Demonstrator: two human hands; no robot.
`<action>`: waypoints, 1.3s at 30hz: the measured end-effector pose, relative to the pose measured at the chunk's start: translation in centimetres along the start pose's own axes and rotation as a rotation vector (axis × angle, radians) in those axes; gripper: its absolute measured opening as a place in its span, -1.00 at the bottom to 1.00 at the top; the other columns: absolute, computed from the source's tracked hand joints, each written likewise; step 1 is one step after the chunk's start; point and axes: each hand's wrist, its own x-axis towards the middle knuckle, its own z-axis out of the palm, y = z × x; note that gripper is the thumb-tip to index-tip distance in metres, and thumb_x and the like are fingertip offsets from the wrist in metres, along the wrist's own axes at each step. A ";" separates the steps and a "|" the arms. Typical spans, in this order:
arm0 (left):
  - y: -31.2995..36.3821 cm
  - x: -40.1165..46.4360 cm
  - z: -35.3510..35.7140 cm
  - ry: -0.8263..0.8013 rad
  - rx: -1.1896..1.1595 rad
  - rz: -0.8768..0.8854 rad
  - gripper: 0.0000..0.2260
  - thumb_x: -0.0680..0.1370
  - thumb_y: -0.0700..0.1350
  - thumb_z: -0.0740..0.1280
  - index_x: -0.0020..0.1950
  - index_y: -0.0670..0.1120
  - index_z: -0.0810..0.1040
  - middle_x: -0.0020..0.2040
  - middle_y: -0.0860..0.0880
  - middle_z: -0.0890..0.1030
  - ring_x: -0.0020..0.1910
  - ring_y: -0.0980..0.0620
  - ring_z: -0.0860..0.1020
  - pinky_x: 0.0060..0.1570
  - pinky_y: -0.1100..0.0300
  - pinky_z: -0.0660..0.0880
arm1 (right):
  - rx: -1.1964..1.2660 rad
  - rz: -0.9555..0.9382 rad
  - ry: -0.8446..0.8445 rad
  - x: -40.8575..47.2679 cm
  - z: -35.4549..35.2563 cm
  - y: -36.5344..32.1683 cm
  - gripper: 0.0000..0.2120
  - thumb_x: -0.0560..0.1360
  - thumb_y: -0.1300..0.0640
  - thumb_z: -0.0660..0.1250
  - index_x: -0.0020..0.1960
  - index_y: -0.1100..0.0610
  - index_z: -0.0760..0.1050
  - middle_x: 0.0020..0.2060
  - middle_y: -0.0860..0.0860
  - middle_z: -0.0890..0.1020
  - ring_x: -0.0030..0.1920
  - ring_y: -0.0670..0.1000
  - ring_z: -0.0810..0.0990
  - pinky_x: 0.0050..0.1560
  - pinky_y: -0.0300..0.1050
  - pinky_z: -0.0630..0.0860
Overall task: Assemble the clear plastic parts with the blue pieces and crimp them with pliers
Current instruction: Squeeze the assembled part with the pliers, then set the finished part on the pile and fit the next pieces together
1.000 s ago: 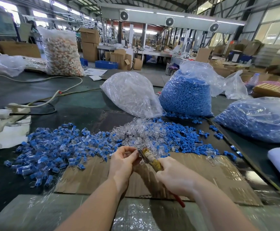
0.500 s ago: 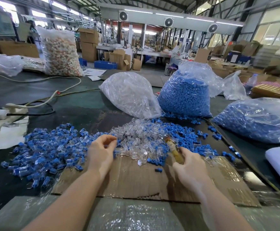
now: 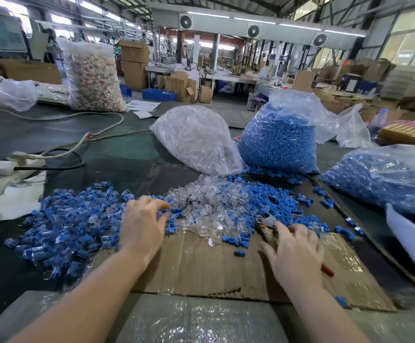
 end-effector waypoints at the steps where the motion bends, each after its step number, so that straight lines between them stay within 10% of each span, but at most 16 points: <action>1: 0.9 -0.4 0.3 -0.047 -0.074 0.061 -0.84 0.48 -0.18 0.39 0.05 -0.09 0.63 -0.05 -0.02 0.57 -0.05 0.10 0.37 -0.02 0.38 0.27 | 0.068 -0.094 0.060 -0.1 0.0 -0.6 -0.56 0.53 -0.20 0.16 0.37 -0.09 0.31 0.22 -0.05 0.42 0.21 -0.06 0.37 0.23 -0.18 0.30; 8: 4.9 -2.6 3.6 -0.302 -0.212 0.146 -0.80 0.52 -0.09 0.36 0.13 -0.05 0.58 -0.11 0.14 0.43 -0.17 0.23 0.43 -0.11 0.48 0.35 | 0.297 -0.378 0.025 -0.9 1.6 -3.3 -0.85 0.58 0.09 0.17 0.05 -0.02 0.50 -0.01 -0.10 0.49 0.07 -0.08 0.45 0.04 -0.30 0.32; 23: 5.3 -4.3 4.5 -0.263 -0.197 0.231 -0.95 0.54 -0.08 0.30 -0.01 0.04 0.48 -0.12 0.17 0.45 -0.08 0.21 0.43 -0.05 0.41 0.34 | 0.659 -0.236 0.140 -1.8 2.3 -3.7 -0.92 0.51 0.25 0.31 -0.09 0.15 0.58 -0.14 -0.02 0.58 -0.11 0.00 0.52 -0.05 -0.12 0.45; 33: 6.3 -4.1 4.8 -0.306 -0.639 -0.157 -0.83 0.45 -0.26 0.42 -0.13 0.01 0.56 -0.22 0.04 0.60 -0.21 0.16 0.55 -0.23 0.49 0.42 | 0.895 -0.159 0.181 -2.0 1.8 -3.1 -0.90 0.46 0.28 0.39 -0.15 0.09 0.59 -0.29 -0.13 0.60 -0.25 -0.18 0.54 -0.17 -0.49 0.36; 39: 6.0 -4.1 4.7 -0.325 -0.721 -0.190 -0.88 0.45 -0.29 0.41 -0.12 -0.08 0.59 -0.21 -0.02 0.63 -0.18 0.08 0.59 -0.16 0.35 0.52 | 0.892 -0.180 0.084 -2.0 2.0 -3.3 -0.92 0.49 0.16 0.38 -0.17 0.03 0.53 -0.28 -0.10 0.61 -0.22 -0.11 0.58 -0.14 -0.23 0.47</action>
